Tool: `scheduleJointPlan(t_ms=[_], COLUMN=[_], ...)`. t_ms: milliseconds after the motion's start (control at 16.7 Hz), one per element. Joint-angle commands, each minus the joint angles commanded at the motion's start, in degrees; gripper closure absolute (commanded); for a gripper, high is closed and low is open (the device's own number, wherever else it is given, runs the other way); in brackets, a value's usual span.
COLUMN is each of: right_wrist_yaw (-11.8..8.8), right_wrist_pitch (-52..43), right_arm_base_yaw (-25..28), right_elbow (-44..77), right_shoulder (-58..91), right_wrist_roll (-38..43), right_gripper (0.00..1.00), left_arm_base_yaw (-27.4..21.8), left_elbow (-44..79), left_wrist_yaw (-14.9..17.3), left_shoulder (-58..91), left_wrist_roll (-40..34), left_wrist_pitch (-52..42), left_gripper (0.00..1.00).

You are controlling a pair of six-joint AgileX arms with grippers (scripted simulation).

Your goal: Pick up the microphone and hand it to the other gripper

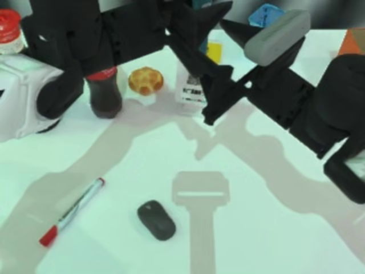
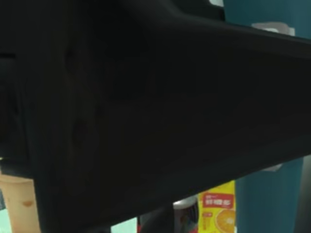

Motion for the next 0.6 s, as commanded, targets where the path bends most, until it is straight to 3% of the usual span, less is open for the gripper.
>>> scheduleJointPlan(t_ms=[600], right_wrist_yaw=[0.1], right_wrist_pitch=[0.0], right_arm_base_yaw=[-0.4], right_elbow=[-1.2], right_shoulder=[-0.6], right_wrist_roll=[-0.2], right_gripper=[0.0], left_arm_base_yaw=[0.6], left_elbow=[0.0], left_wrist_yaw=[0.4], left_shoulder=[-0.6], left_wrist_roll=[0.2], left_wrist_pitch=[-0.1], left_gripper=[1.0])
